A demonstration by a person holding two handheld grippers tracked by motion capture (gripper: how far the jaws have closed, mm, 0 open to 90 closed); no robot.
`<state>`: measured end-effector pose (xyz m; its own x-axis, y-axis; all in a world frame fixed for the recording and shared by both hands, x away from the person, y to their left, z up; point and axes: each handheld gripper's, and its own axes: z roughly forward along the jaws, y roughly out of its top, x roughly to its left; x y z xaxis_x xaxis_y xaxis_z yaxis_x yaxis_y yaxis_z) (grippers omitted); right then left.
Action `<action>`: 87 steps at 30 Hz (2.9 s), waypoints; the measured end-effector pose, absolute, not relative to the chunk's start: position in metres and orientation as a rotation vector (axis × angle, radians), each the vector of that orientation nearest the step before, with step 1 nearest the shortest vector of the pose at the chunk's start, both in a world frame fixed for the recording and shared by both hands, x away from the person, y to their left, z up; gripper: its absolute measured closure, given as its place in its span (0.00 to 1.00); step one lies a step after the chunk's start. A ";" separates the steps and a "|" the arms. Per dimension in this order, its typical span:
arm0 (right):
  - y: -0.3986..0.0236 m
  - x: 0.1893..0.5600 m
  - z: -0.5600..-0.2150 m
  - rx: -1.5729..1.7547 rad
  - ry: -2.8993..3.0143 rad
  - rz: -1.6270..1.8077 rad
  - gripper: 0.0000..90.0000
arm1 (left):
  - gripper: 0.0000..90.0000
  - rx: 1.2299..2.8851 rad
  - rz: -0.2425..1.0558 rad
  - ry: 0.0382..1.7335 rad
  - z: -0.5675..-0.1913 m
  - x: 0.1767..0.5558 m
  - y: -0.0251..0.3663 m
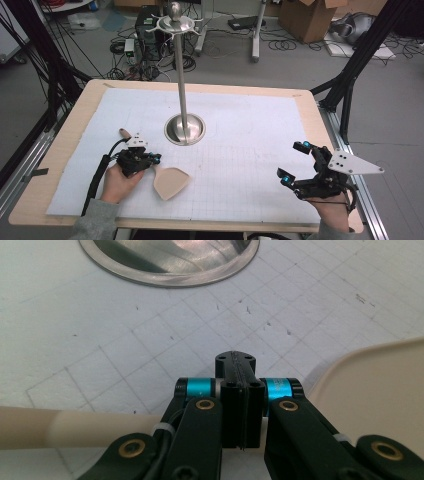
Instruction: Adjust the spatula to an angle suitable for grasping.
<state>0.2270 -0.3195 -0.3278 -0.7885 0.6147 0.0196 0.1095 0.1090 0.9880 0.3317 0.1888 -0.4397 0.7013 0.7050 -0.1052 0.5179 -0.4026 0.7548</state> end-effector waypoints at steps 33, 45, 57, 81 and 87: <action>-0.315 0.233 -0.332 0.700 2.039 1.715 0.06 | 0.99 2.174 0.264 0.904 -0.435 0.325 0.194; -0.311 0.238 -0.332 0.686 2.052 1.723 0.06 | 0.99 2.198 0.258 0.889 -0.434 0.320 0.199; -0.301 0.247 -0.332 0.659 2.072 1.736 0.06 | 1.00 2.180 0.248 0.882 -0.434 0.311 0.209; -0.289 0.261 -0.330 0.632 2.094 1.757 0.06 | 0.99 2.197 0.255 0.878 -0.432 0.296 0.231; -0.283 0.265 -0.331 0.624 2.112 1.755 0.06 | 0.99 2.196 0.264 0.883 -0.432 0.292 0.235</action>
<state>0.2654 -0.2833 -0.3308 -0.8519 0.5229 0.0290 0.1240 0.1477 0.9812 0.2921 0.2355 -0.4323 0.7416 0.6662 -0.0792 0.5135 -0.4876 0.7061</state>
